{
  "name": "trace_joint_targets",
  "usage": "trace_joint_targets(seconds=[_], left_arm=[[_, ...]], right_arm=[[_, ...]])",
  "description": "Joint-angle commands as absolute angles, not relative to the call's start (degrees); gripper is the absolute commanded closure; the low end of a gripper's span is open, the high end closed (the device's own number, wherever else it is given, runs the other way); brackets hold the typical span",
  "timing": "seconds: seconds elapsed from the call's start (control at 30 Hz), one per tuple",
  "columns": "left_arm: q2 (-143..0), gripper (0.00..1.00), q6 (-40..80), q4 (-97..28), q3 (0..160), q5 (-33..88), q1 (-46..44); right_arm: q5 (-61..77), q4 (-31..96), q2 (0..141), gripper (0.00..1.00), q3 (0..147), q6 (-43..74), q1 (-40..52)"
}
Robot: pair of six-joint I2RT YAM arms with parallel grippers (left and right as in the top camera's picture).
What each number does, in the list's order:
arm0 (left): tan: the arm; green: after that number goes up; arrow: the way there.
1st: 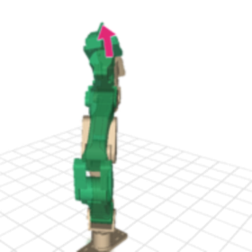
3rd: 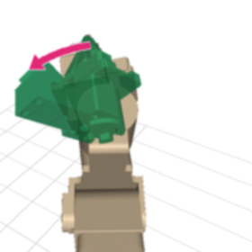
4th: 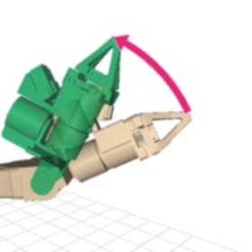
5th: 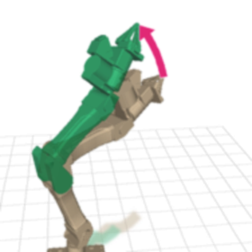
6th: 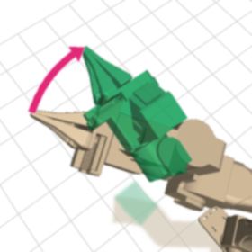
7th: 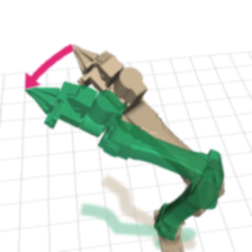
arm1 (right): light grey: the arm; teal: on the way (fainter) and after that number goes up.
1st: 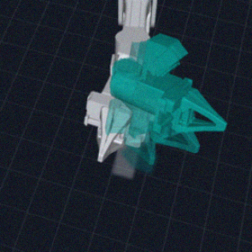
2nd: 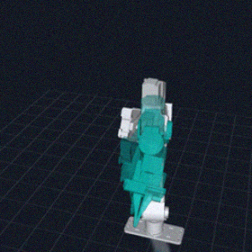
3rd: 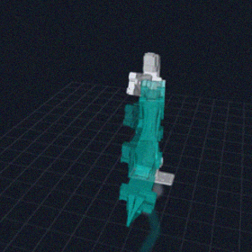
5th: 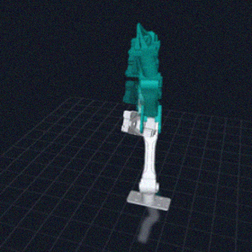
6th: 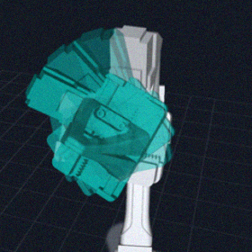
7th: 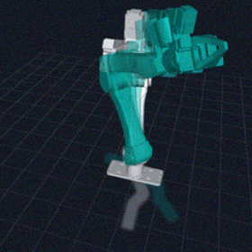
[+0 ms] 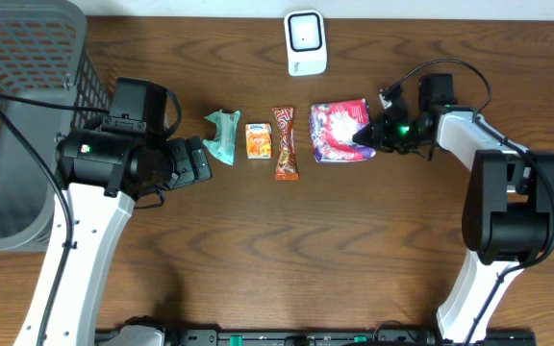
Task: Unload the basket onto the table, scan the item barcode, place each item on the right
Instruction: 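Lift the purple-red pack and hold it at the scanner window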
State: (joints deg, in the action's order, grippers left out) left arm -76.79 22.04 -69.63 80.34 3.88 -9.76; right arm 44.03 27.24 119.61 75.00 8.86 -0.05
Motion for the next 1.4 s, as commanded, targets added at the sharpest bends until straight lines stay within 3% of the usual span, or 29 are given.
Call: trace_joint_targets(seconds=[0.0, 0.2, 0.33, 0.53, 0.93, 1.1, 1.37], left_arm=[[-77.0, 0.02, 21.5, -69.8, 80.3, 2.9, -9.5], [-77.0, 0.02, 21.5, -69.8, 80.3, 2.9, -9.5], [-77.0, 0.02, 21.5, -69.8, 80.3, 2.9, -9.5], [-77.0, 0.02, 21.5, -69.8, 80.3, 2.9, -9.5], [-77.0, 0.02, 21.5, -69.8, 80.3, 2.9, -9.5], [-77.0, 0.02, 21.5, -69.8, 80.3, 2.9, -9.5], [-77.0, 0.02, 21.5, -69.8, 80.3, 2.9, -9.5]], right_arm=[[52.0, 25.8, 118.6, 0.99, 78.6, 15.6, 0.5], [52.1, 21.9, 117.6, 0.99, 88.1, 27.6, 0.6], [49.6, 9.7, 117.6, 0.99, 89.2, 38.7, 1.5], [33.1, 1.0, 117.7, 0.99, 89.2, 47.3, 5.3], [10.3, -15.8, 121.6, 0.99, 89.2, 53.8, 15.4], [12.6, -24.4, 126.6, 0.99, 89.2, 55.9, 16.0], [13.9, -24.4, 127.6, 0.99, 90.1, 53.5, 15.2]])
